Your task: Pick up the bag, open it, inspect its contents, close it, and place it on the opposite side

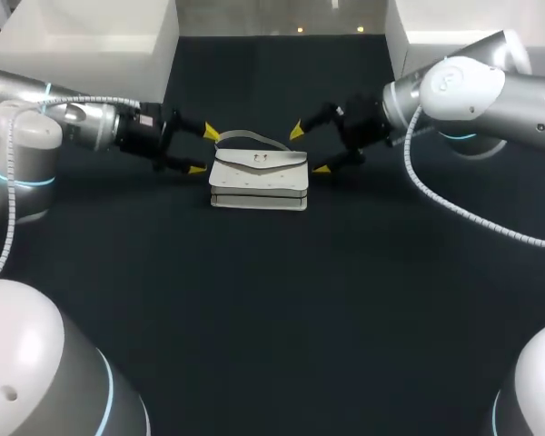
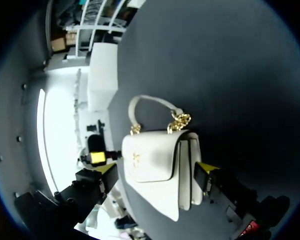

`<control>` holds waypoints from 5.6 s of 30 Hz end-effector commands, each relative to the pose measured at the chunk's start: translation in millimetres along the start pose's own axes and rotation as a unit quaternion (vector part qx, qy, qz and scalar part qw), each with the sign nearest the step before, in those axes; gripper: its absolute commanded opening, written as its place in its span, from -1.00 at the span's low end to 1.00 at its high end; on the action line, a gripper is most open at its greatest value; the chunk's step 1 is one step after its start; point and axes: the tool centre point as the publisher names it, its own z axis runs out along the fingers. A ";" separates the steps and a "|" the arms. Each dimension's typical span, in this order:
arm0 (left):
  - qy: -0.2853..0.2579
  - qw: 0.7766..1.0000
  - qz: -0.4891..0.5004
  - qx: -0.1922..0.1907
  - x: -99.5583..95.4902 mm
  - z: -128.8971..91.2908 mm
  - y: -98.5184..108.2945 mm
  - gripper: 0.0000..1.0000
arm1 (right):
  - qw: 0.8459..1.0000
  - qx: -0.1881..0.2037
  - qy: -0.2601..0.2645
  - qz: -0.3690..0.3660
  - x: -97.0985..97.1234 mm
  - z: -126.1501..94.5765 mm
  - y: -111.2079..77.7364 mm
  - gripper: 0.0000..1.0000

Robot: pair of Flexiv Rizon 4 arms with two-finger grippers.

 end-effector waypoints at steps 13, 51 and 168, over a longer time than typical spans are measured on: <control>0.042 0.999 -0.013 -0.005 -4.2 13.3 -3.6 0.43 | 0.998 0.027 0.053 0.014 -0.8 14.0 0.6 0.72; 0.061 0.998 -0.034 -0.008 -16.0 30.3 -5.3 -1.00 | 0.994 0.044 0.099 0.028 -5.9 31.1 -4.5 -1.00; -0.186 0.976 0.117 0.012 -61.8 -94.3 -10.5 -1.00 | 0.911 -0.040 -0.401 -0.089 -88.7 -183.8 32.1 1.00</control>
